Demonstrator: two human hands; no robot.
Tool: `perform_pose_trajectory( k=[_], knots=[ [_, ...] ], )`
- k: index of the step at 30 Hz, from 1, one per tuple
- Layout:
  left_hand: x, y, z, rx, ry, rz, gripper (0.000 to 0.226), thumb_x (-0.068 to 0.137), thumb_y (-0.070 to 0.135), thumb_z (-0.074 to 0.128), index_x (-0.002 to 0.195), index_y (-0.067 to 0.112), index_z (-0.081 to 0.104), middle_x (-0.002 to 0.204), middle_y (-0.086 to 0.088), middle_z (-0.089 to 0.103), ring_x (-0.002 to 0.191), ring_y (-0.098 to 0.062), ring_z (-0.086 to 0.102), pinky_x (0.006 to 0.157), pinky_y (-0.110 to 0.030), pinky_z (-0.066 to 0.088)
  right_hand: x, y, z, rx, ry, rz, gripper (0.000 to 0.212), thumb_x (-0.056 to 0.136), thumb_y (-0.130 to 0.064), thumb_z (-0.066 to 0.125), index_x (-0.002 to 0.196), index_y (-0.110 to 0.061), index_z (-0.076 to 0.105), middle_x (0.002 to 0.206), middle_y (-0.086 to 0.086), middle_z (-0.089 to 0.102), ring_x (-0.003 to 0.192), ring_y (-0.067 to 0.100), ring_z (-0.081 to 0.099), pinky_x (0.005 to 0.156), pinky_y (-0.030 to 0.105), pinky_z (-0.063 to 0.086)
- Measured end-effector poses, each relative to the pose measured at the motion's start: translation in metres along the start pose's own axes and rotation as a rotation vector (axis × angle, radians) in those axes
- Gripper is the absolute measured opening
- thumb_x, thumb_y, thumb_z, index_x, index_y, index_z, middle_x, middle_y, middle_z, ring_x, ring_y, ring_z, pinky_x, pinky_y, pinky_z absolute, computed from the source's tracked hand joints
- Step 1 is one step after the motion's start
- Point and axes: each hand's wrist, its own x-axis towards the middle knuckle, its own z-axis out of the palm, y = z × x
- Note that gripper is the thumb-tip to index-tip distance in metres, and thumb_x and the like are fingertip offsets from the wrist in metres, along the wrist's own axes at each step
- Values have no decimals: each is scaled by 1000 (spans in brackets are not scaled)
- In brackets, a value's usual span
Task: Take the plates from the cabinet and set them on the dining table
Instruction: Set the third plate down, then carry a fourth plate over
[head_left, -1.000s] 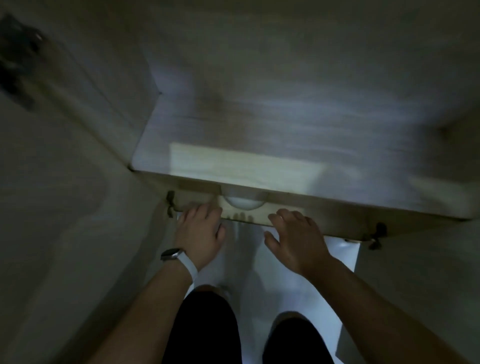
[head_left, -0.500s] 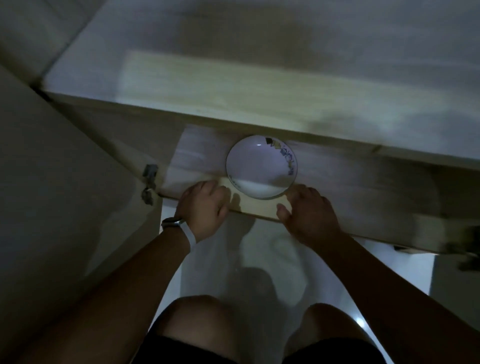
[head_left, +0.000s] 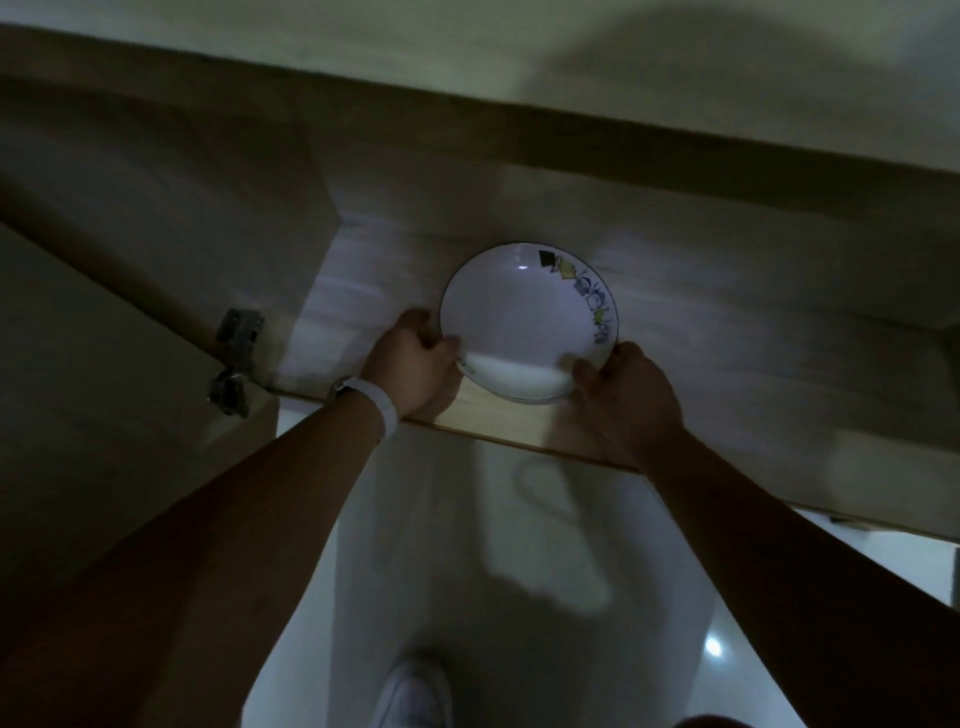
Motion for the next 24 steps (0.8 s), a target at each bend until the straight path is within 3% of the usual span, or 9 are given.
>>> perform_pose_trajectory(
  k=[3, 8, 13, 18, 24],
  knots=[
    [12, 0, 5, -21, -18, -15, 25, 89, 24, 63, 114, 17, 60, 99, 2, 64, 97, -20, 59, 86, -27, 45, 9, -3, 7, 156, 26, 33, 65, 85, -53, 65, 126, -6, 49, 118, 12, 64, 105, 31, 62, 79, 34, 48],
    [22, -1, 10, 19, -53, 39, 34, 86, 16, 62, 120, 18, 56, 104, 2, 61, 99, -22, 57, 84, -30, 48, 17, -2, 10, 235, 48, 25, 61, 83, -38, 73, 128, -8, 45, 122, 11, 62, 109, 31, 60, 85, 36, 50],
    [19, -2, 15, 51, -4, 88, 36, 86, 14, 62, 121, 13, 56, 109, -4, 62, 99, -22, 56, 82, -29, 45, 17, 3, 10, 296, 59, -16, 58, 83, -29, 74, 127, -6, 45, 122, 12, 61, 108, 31, 60, 87, 40, 52],
    [3, 2, 19, -13, 42, 142, 38, 89, 8, 59, 126, 8, 51, 114, -8, 61, 102, -21, 56, 81, -26, 46, 5, 5, 7, 419, 36, -62, 56, 86, -14, 70, 133, -5, 41, 125, 8, 57, 108, 19, 54, 82, 29, 47],
    [-41, 9, 16, -241, 15, 25, 36, 87, 2, 60, 116, 20, 48, 105, 6, 59, 101, -19, 57, 77, -30, 54, -22, 17, 1, 447, 3, -121, 55, 85, -4, 65, 135, -5, 41, 126, 10, 57, 108, 19, 53, 83, 28, 42]
  ],
)
